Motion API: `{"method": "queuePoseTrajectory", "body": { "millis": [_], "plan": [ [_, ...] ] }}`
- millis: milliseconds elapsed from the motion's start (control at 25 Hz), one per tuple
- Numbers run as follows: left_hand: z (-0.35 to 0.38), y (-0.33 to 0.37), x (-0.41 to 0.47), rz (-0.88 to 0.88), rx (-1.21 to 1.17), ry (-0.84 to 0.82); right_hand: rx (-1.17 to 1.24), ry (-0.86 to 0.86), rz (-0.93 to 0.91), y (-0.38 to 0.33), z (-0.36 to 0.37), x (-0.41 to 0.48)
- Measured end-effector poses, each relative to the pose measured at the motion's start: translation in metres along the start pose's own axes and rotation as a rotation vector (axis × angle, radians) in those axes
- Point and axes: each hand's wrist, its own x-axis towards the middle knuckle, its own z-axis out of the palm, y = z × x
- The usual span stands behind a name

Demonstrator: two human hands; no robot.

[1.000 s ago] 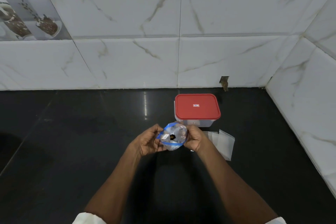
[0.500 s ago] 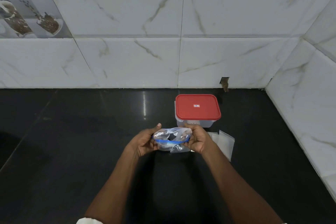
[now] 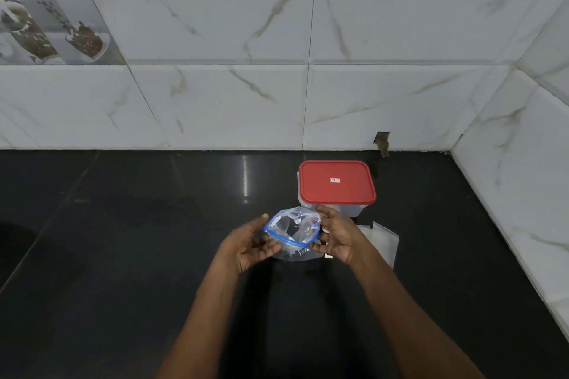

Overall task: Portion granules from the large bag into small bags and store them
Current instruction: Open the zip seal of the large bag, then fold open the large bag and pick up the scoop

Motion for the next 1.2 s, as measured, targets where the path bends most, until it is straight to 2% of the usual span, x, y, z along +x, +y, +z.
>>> {"method": "queuePoseTrajectory", "body": {
  "millis": [120, 280, 440, 560, 680, 760, 880, 1000, 1080, 1200],
  "plan": [
    [0.022, -0.021, 0.000, 0.035, 0.065, 0.099, -0.032, 0.010, -0.041, 0.000, 0.003, 0.000],
    [0.030, -0.032, 0.015, -0.016, -0.244, 0.101, -0.027, 0.028, -0.046, -0.001, 0.004, -0.004],
    [0.017, -0.034, 0.020, -0.012, -0.402, -0.036, 0.194, 0.044, 0.073, 0.000, 0.001, -0.003],
    [0.012, -0.038, 0.016, 0.003, -0.371, -0.116, 0.402, 0.071, 0.137, 0.002, -0.004, -0.001],
    [0.009, -0.040, 0.009, 0.058, -0.374, -0.164, 0.502, 0.147, 0.170, 0.003, -0.003, 0.001],
    [0.004, -0.038, 0.012, 0.107, -0.336, -0.178, 0.507, 0.177, 0.162, 0.004, -0.004, 0.003],
    [-0.002, -0.030, 0.013, 0.206, -0.032, -0.106, 0.414, 0.173, 0.094, 0.004, -0.008, 0.006],
    [0.001, -0.018, 0.011, 0.272, 0.111, -0.037, 0.318, 0.086, 0.080, 0.003, -0.004, 0.002],
    [0.004, -0.007, 0.016, 0.245, 0.078, -0.052, 0.251, 0.040, 0.085, 0.002, 0.003, -0.002],
    [0.006, 0.006, 0.030, 0.124, -0.220, -0.076, 0.267, 0.029, 0.122, -0.001, 0.009, 0.003]
  ]
}}
